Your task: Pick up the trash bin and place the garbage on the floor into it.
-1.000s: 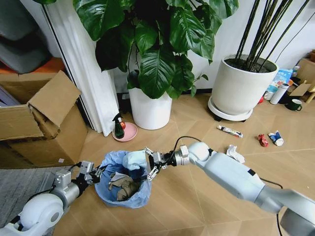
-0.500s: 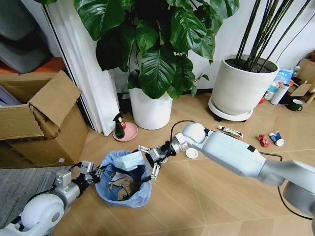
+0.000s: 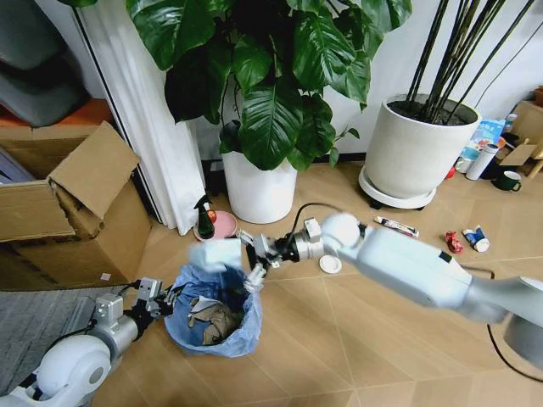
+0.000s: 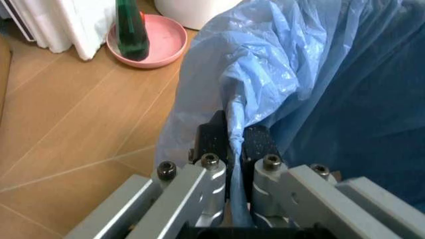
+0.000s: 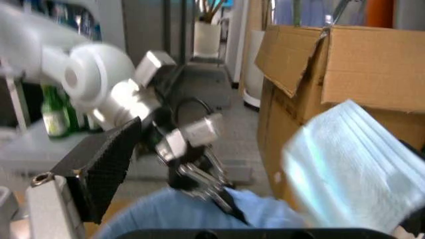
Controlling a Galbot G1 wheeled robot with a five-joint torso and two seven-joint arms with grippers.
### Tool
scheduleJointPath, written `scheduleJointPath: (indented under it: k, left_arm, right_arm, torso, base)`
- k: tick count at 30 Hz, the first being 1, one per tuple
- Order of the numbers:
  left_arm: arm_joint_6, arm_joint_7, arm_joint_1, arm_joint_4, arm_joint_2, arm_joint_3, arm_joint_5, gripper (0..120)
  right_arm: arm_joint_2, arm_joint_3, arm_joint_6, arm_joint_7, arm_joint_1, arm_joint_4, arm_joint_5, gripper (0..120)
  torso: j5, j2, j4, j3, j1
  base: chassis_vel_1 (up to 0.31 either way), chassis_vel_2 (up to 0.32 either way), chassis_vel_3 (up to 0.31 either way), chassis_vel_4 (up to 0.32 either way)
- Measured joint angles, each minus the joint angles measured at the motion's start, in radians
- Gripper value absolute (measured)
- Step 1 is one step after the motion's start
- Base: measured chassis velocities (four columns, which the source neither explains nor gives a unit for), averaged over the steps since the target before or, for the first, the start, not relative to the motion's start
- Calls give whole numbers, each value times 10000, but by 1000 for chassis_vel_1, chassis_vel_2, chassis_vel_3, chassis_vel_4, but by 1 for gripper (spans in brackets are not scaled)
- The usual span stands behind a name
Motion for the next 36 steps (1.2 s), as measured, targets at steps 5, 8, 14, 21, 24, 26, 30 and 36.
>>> scheduleJointPath:
  k: [5,8,14,21,24,26,30,36]
  left_arm:
    - [7,-13,-31,-1,31,-6,-41,0]
    - [9,-33,-60,11,31,-15,-58,0]
    - [15,-58,-128,46,3,-49,-112,0]
    - [28,-180,-300,35,-52,-151,-383,0]
    - [31,-206,-311,7,-52,-211,-497,0]
    - [34,-211,-310,-22,-52,-258,-562,0]
    - [40,-234,-340,-82,-57,-409,-721,0]
    - [56,-236,-317,-98,-33,-375,-735,0]
  right_arm:
    - [-114,-67,24,-914,-189,218,83,100]
    - [-192,15,-92,-2167,-142,157,-353,100]
    - [-287,184,-148,-2902,-106,-61,-1259,100]
    - [-335,307,-169,-3198,-391,-277,-1990,100]
    - [-420,370,-137,-3259,-612,-447,-2271,100]
    - [-467,494,-85,-3329,-760,-616,-2511,100]
    - [-632,994,2,-3406,-1172,-932,-2992,100]
    - [-823,1925,71,-3395,-1748,-1210,-3467,100]
  torso:
    - [1,0,3,1,0]
    - [-2,0,3,0,0]
    - [0,0,1,0,0]
    - [0,0,2,0,0]
    - [0,0,2,0,0]
    - [1,0,2,1,0]
    - [2,0,0,0,1]
    - [0,0,3,0,1]
  base:
    - [0,0,0,0]
    - [0,0,0,0]
    - [0,0,0,0]
    - [0,0,0,0]
    - [0,0,0,0]
    - [0,0,0,0]
    - [0,0,0,0]
    - [0,0,0,0]
